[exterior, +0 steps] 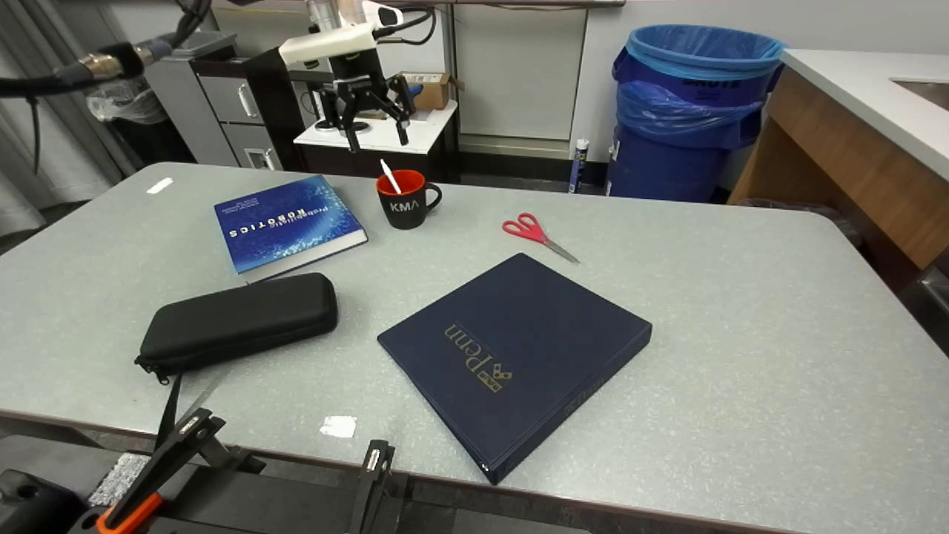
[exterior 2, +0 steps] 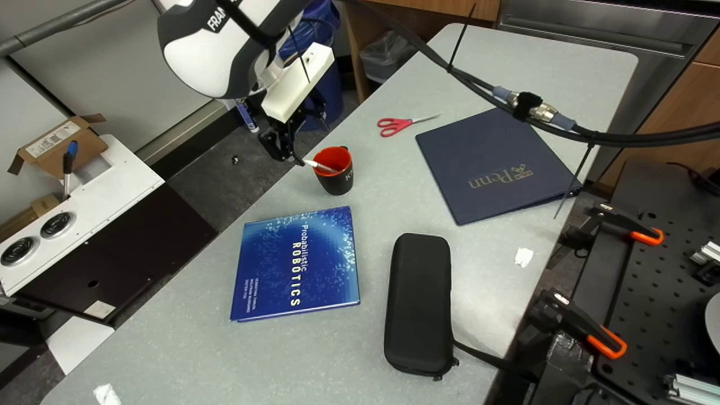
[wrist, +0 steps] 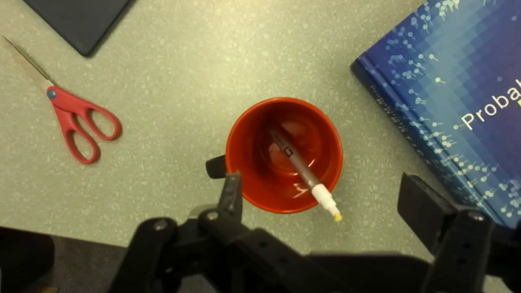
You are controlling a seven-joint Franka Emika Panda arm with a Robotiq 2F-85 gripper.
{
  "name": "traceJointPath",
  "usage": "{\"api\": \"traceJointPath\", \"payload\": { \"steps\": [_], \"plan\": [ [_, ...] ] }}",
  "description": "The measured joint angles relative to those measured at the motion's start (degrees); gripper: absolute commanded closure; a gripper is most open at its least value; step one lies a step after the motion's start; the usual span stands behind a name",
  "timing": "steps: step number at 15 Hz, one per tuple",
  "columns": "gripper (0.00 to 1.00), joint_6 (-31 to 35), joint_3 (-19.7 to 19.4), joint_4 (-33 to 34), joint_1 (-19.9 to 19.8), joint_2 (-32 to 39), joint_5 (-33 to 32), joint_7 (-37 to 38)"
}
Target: Put the marker on the table
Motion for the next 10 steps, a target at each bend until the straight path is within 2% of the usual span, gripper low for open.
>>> {"api": "traceJointPath", "payload": {
  "steps": [4,10],
  "plan": [
    [0.00,-2.71,-0.96,5.72,0.85,4.81,-0.04,0.00],
    [0.00,-2.97,-1.44,12.55,0.85,9.95,-0.04,-0.50]
  ]
}}
